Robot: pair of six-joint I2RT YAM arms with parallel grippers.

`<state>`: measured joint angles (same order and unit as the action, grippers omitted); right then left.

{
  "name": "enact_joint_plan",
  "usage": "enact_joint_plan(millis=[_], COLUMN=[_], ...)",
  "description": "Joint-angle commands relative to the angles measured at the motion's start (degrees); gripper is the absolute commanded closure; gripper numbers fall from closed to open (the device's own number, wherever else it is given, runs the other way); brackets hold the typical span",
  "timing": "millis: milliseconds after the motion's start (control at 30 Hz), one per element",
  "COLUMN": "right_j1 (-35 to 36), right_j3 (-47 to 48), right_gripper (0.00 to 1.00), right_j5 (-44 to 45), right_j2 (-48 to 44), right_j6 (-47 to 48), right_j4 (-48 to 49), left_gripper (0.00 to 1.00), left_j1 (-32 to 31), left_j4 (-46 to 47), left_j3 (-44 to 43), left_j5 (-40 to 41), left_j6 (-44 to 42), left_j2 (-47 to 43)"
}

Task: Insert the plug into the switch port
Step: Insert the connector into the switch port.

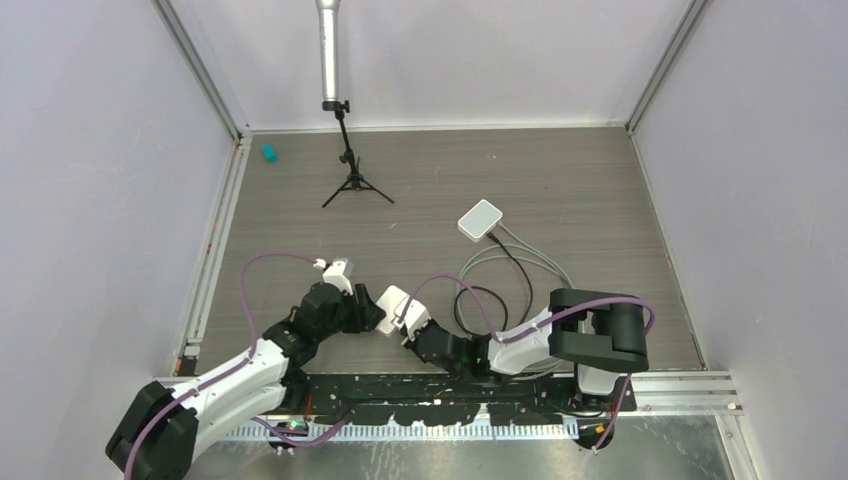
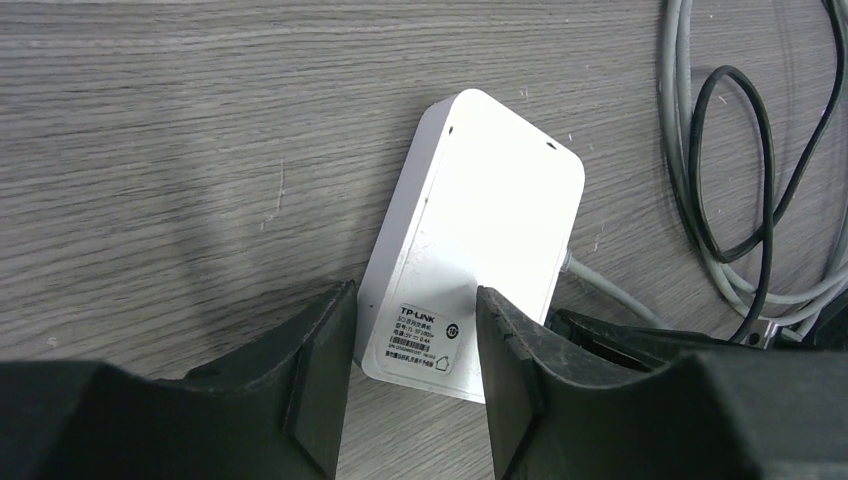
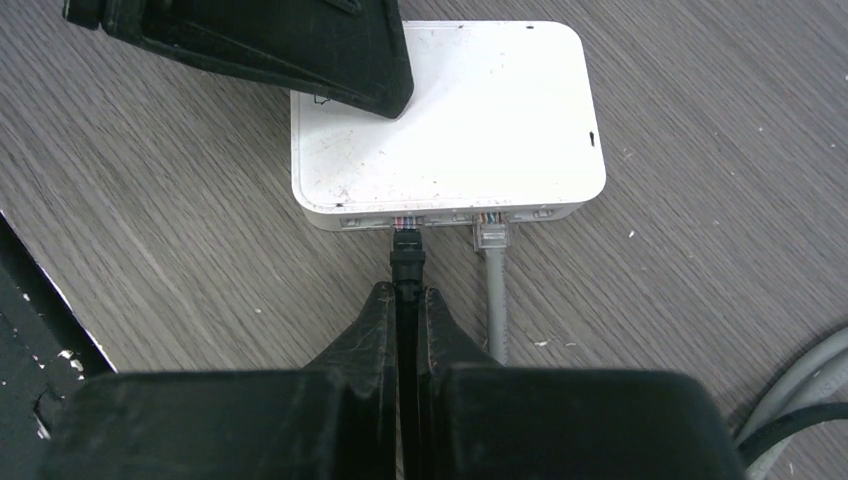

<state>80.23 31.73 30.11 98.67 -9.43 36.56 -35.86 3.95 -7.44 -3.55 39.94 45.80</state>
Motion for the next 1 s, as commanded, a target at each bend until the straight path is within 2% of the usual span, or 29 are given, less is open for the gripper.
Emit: enact_joint_plan(millis=[0, 267, 500, 800, 967], right_j1=[-1.4, -2.5, -4.5, -5.1, -5.1], right_j3=[4.3, 5.2, 7.0, 10.2, 8.5], right_gripper=[0.99, 0.99, 1.0, 0.99, 1.0], right_j5=[-7.1, -9.3, -9.3, -17.5, -17.6], right_j2=[3.4, 4.0, 3.8, 4.4, 3.6], right_j6=[3.9, 5.7, 6.4, 11.3, 11.4], right_j4=[5.2, 7.1, 7.2, 6.5, 6.7], left_gripper=[0.53, 0.53, 0.53, 0.53, 0.53], left_j1=[-4.6, -6.6, -11.6, -17.0, -17.2], left_j4=[0.7, 0.8, 2.1, 10.0, 10.7], left_j3=[1.5, 1.3, 1.7, 0.9, 0.1], left_j5=[-14.5, -14.3, -12.0, -10.4, -10.0], left_j6=[5.3, 5.9, 7.7, 9.3, 8.6], left_j2=[-0.8, -0.7, -1.2, 6.8, 8.6])
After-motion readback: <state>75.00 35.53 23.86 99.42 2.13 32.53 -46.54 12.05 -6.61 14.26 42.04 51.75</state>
